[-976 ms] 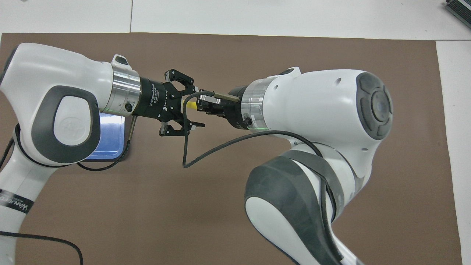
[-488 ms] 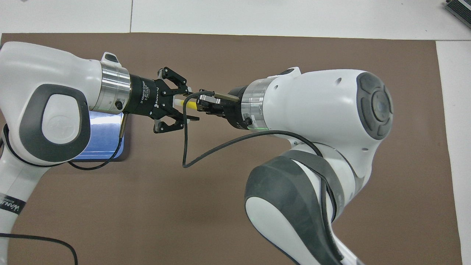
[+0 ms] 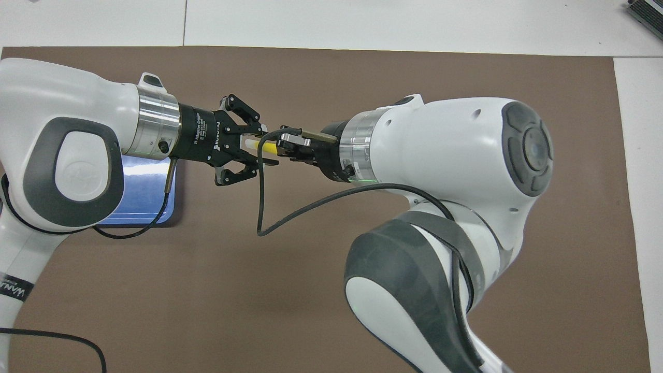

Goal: Right arm passes pens to left for tray arrangement
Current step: 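Close the left gripper on the yellow pen held by the right gripper, then open the right gripper and pull it back from the yellow pen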

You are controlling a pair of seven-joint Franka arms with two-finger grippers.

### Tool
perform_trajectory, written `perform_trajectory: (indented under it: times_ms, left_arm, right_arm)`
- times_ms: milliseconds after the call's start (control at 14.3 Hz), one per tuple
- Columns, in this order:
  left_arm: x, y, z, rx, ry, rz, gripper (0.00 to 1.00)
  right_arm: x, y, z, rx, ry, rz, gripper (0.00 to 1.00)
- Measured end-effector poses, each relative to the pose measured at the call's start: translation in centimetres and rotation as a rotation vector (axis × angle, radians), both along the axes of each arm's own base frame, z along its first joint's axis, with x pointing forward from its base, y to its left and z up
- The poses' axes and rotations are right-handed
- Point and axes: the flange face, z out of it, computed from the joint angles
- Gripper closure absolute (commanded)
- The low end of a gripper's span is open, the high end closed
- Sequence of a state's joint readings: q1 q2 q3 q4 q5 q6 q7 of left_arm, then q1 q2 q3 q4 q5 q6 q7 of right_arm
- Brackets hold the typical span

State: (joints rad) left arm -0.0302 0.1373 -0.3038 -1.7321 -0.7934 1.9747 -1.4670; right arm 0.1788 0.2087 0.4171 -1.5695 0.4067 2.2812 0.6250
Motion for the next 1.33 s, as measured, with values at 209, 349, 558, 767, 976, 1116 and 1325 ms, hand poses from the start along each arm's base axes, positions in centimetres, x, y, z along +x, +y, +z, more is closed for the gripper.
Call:
perform_trajectory:
  times_ms: [209,349,558,767,976,1116,1325]
  left_arm:
    - [0.0,0.0,0.0,0.0,0.001,0.0,1.0]
    - [0.0,0.1,0.0,0.0,-0.009,-0.009,1.0]
    - [0.0,0.4,0.0,-0.001,-0.035,-0.034,1.0]
    - [0.2,1.3,-0.1,-0.004,-0.081,-0.086,1.0]
    - [0.5,3.3,-0.9,0.001,-0.11,-0.11,1.0]
    - [0.2,4.1,-1.4,0.018,-0.149,-0.157,1.0]
    - [-0.5,6.0,-2.9,0.173,-0.281,-0.395,1.0]
  right_arm:
    - [0.0,0.1,0.0,0.0,0.0,0.001,1.0]
    - [-0.1,0.1,0.0,0.0,0.0,0.002,1.0]
    - [-0.2,0.3,0.0,0.001,0.001,0.006,0.51]
    - [-0.5,0.8,-0.1,0.003,0.004,0.014,0.0]
    - [-0.2,0.4,-0.1,0.002,0.003,0.005,0.0]
    - [0.1,-0.1,-0.1,0.002,0.003,-0.003,0.0]
    - [0.7,-1.0,-0.1,0.001,0.002,-0.018,0.0]
